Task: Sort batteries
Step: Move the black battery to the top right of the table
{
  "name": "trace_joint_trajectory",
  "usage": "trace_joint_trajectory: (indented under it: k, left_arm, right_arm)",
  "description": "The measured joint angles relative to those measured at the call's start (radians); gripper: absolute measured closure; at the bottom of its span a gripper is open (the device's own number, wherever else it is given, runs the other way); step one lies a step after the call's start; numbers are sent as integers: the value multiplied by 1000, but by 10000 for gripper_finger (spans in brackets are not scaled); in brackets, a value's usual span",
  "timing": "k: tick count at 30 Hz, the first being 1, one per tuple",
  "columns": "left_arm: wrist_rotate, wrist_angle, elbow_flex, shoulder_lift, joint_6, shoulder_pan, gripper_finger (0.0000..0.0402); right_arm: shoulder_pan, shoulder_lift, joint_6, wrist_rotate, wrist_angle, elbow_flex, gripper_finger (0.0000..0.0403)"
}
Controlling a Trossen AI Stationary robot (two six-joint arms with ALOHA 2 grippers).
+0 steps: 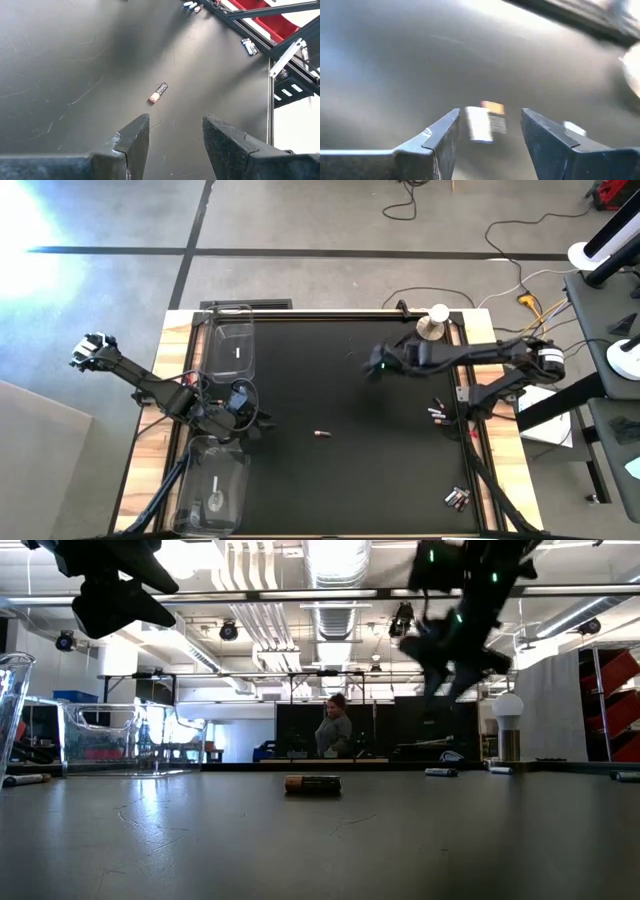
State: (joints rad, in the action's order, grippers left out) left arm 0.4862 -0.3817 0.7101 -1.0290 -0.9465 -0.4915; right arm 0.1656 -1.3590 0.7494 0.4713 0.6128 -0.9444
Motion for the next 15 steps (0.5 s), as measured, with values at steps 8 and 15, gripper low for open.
trace_joint_trajectory:
  k: [8,15]
  left_arm:
    - [0,1,0,0,11,0,238]
    - [-43,4,0,0,12,-2,238]
  right_arm:
    - [-318,-94,-349,-108,-480,-9,214]
    - [-446,-327,-357,-114,-544,-75,221]
